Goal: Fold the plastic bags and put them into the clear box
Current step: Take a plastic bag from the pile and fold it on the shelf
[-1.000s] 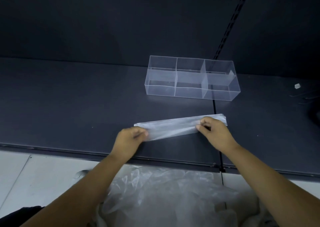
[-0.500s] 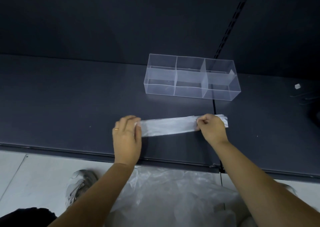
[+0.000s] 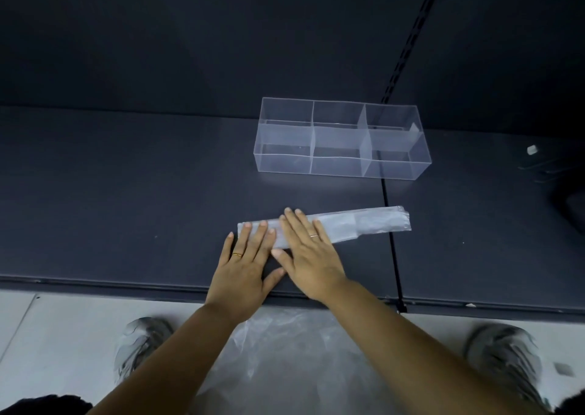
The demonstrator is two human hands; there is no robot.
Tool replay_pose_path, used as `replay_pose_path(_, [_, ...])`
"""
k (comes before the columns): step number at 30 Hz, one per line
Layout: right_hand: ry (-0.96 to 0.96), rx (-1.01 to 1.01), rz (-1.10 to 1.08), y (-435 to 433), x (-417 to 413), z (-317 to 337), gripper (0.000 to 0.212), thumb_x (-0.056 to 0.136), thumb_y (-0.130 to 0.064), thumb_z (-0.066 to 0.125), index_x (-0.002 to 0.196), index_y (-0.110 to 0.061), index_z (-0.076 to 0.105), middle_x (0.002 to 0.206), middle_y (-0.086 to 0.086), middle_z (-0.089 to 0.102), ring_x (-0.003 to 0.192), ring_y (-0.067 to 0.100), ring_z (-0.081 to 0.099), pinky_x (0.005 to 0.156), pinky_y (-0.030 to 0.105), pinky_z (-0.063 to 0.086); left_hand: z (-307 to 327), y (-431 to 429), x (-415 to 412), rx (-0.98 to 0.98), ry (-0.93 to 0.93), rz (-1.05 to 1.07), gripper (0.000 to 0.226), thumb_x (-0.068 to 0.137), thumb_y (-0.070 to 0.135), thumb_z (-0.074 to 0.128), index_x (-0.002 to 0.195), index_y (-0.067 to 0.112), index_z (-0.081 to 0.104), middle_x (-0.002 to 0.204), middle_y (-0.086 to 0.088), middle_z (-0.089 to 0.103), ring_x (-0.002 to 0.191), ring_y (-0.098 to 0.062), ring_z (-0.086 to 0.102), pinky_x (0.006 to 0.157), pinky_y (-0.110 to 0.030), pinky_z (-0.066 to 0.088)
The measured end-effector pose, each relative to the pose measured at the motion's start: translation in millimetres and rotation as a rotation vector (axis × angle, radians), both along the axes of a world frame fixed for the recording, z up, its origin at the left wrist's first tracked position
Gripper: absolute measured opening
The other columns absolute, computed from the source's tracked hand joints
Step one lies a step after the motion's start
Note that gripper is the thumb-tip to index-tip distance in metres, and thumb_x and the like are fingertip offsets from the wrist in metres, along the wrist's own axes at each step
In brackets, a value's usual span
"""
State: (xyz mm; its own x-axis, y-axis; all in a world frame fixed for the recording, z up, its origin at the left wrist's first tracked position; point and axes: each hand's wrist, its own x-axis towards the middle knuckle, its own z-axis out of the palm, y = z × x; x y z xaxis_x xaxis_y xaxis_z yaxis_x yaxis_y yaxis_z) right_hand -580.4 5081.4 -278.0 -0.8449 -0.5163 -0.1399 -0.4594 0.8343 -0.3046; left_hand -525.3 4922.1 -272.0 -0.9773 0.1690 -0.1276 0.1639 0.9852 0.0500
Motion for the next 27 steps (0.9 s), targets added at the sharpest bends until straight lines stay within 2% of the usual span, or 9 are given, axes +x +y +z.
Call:
replay_pose_path(4, [0.061, 0.12, -0.108, 57, -23, -8, 0.072, 0.098, -0.055, 0.022, 0.153, -0.017, -0.002, 0.161, -0.001, -0.009, 0.148, 0.014, -0.012, 0.116, 0.032, -0.016, 5, 2, -1, -0.01, -0.014, 0.026, 0.073, 0.093, 0.059, 0.012, 0.15, 0.017, 0.025, 0.156, -0.012, 0.022, 0.144, -0.034, 0.019, 0.116, -0.048, 0.02])
replay_pose_path(9, [0.047, 0.143, -0.253, 129, -48, 0, 0.062, 0.102, -0.043, 0.021, 0.153, -0.014, 0.0, 0.161, -0.001, -0.007, 0.148, 0.012, -0.009, 0.116, 0.029, -0.015, 6, 2, 0, 0.002, -0.013, 0.035, 0.074, 0.093, 0.063, -0.003, 0.149, 0.019, 0.019, 0.156, -0.015, 0.022, 0.144, -0.034, 0.019, 0.116, -0.048, 0.02])
replay_pose_path(12, [0.082, -0.06, -0.328, 148, -56, 10, 0.049, 0.102, -0.025, 0.038, 0.148, -0.01, 0.031, 0.157, 0.004, 0.026, 0.145, 0.022, 0.02, 0.119, 0.034, 0.01, 5, 2, -1, 0.0, 0.003, 0.035, 0.076, 0.093, 0.063, -0.007, 0.15, 0.019, 0.018, 0.156, -0.015, 0.02, 0.144, -0.033, 0.018, 0.116, -0.048, 0.019])
replay_pose_path(14, [0.115, -0.163, -0.431, 154, -65, 17, 0.036, 0.096, -0.018, 0.054, 0.131, -0.01, 0.054, 0.138, 0.007, 0.047, 0.126, 0.028, 0.039, 0.106, 0.036, 0.028, 5, 3, -1, 0.0, -0.004, 0.041, 0.076, 0.093, 0.063, -0.006, 0.149, 0.019, 0.019, 0.156, -0.015, 0.021, 0.144, -0.034, 0.018, 0.116, -0.048, 0.02])
replay_pose_path(16, [0.1, -0.172, -0.512, 157, -74, 22, 0.021, 0.09, -0.019, 0.063, 0.11, -0.015, 0.064, 0.119, 0.005, 0.053, 0.111, 0.025, 0.044, 0.095, 0.034, 0.031, 5, 3, -1, 0.004, -0.009, 0.041, 0.076, 0.092, 0.063, -0.007, 0.15, 0.019, 0.017, 0.156, -0.015, 0.02, 0.144, -0.033, 0.017, 0.116, -0.048, 0.019])
replay_pose_path(19, [0.018, -0.118, -0.555, 159, -83, 27, 0.005, 0.088, -0.024, 0.065, 0.089, -0.019, 0.067, 0.109, 0.001, 0.051, 0.109, 0.021, 0.043, 0.094, 0.033, 0.029, 5, 3, -1, 0.004, -0.005, 0.043, 0.076, 0.093, 0.063, -0.005, 0.149, 0.018, 0.02, 0.155, -0.015, 0.023, 0.143, -0.034, 0.02, 0.115, -0.048, 0.022])
replay_pose_path(23, [-0.029, -0.065, -0.482, 158, -85, 32, 0.013, 0.093, -0.019, 0.058, 0.088, -0.008, 0.064, 0.108, 0.006, 0.053, 0.106, 0.024, 0.046, 0.093, 0.033, 0.036, 4, -2, -5, 0.008, -0.024, 0.017, 0.075, 0.094, 0.063, 0.0, 0.149, 0.017, 0.022, 0.154, -0.016, 0.026, 0.142, -0.035, 0.024, 0.114, -0.05, 0.025])
replay_pose_path(25, [-0.12, -0.175, -0.504, 161, -79, 40, 0.013, 0.095, -0.014, 0.053, 0.09, -0.004, 0.06, 0.099, 0.008, 0.056, 0.093, 0.023, 0.053, 0.078, 0.03, 0.042, 3, -6, -9, 0.005, -0.034, -0.027, 0.075, 0.093, 0.065, 0.002, 0.149, 0.018, 0.019, 0.156, -0.015, 0.023, 0.143, -0.034, 0.021, 0.114, -0.05, 0.023])
replay_pose_path(27, [-0.269, -0.288, -0.546, 166, -68, 50, 0.01, 0.094, -0.014, 0.053, 0.087, -0.008, 0.056, 0.089, 0.006, 0.059, 0.078, 0.016, 0.054, 0.063, 0.024, 0.04, 1, -13, -13, -0.01, -0.06, -0.076, 0.078, 0.09, 0.069, -0.002, 0.151, 0.022, 0.011, 0.159, -0.011, 0.014, 0.146, -0.031, 0.012, 0.117, -0.048, 0.014])
